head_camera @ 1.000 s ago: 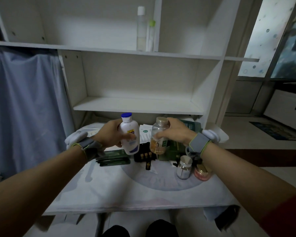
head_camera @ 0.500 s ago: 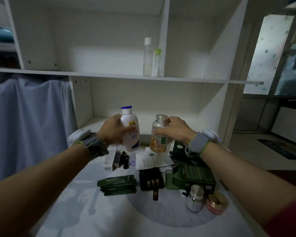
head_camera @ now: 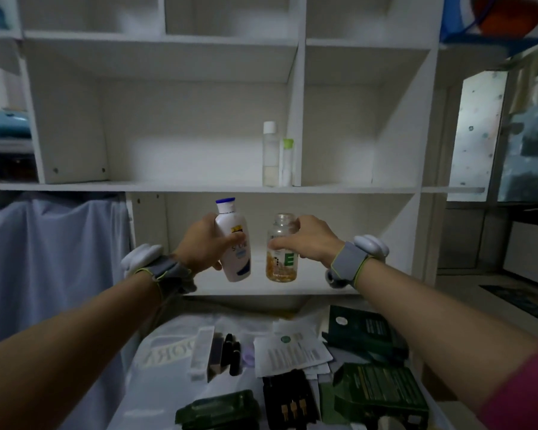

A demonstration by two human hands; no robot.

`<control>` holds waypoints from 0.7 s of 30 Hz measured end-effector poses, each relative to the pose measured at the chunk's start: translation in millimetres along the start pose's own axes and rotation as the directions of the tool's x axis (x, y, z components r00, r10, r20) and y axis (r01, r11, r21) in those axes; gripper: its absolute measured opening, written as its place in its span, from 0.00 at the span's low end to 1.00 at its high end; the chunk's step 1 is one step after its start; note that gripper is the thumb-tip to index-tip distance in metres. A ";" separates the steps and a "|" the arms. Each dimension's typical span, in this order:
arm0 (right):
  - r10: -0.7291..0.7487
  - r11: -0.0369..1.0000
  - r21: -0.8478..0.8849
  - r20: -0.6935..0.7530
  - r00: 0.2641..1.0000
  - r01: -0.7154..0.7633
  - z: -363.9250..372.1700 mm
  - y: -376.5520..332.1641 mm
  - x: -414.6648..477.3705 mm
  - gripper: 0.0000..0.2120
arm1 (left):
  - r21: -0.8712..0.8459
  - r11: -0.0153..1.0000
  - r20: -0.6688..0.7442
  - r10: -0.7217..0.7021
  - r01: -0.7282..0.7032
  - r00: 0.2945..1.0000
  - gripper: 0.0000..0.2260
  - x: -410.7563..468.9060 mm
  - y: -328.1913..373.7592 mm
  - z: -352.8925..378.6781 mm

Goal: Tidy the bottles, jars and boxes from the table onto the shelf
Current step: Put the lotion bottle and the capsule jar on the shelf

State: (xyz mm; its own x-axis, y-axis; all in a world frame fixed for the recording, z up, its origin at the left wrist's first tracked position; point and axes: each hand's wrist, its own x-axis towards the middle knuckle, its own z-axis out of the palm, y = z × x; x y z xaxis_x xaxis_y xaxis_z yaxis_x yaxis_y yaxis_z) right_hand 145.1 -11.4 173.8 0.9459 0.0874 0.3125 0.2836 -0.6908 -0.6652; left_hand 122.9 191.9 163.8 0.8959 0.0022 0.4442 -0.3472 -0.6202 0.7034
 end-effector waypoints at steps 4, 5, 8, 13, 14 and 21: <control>-0.046 0.999 0.008 -0.034 0.998 0.047 -2.0 -15.0 26.0 0.22 | 0.022 0.999 -0.056 0.035 -0.034 0.998 0.14 24.6 5.8 -9.8; -0.053 0.999 0.010 -0.045 0.998 0.054 -2.3 -18.0 34.4 0.24 | 0.035 0.999 -0.062 0.043 -0.041 0.997 0.13 31.0 7.6 -12.6; -0.056 0.998 0.021 -0.096 0.994 0.058 -3.1 -28.4 59.8 0.37 | 0.047 0.998 -0.113 0.055 -0.050 0.992 0.16 55.4 8.5 -21.4; -0.072 0.996 0.040 -0.176 0.982 0.080 -12.6 -47.2 88.7 0.35 | 0.076 0.996 -0.174 0.067 -0.055 0.982 0.18 88.3 17.2 -35.6; -0.080 0.995 0.041 -0.198 0.977 0.090 -14.4 -51.7 97.2 0.35 | 0.078 0.995 -0.188 0.069 -0.055 0.980 0.18 96.8 19.0 -38.5; -0.103 0.989 0.073 -0.294 0.950 0.129 -17.7 -75.8 142.3 0.36 | 0.041 0.997 -0.272 0.081 -0.072 0.959 0.19 143.1 21.4 -48.2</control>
State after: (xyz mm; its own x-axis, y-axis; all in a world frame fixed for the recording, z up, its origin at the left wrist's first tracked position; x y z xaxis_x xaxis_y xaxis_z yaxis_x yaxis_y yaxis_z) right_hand 255.5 40.7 280.8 0.8235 -0.0571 0.5645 0.4144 -0.6191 -0.6671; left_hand 230.3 216.8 269.2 0.7556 0.1655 0.6338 -0.3994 -0.6506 0.6459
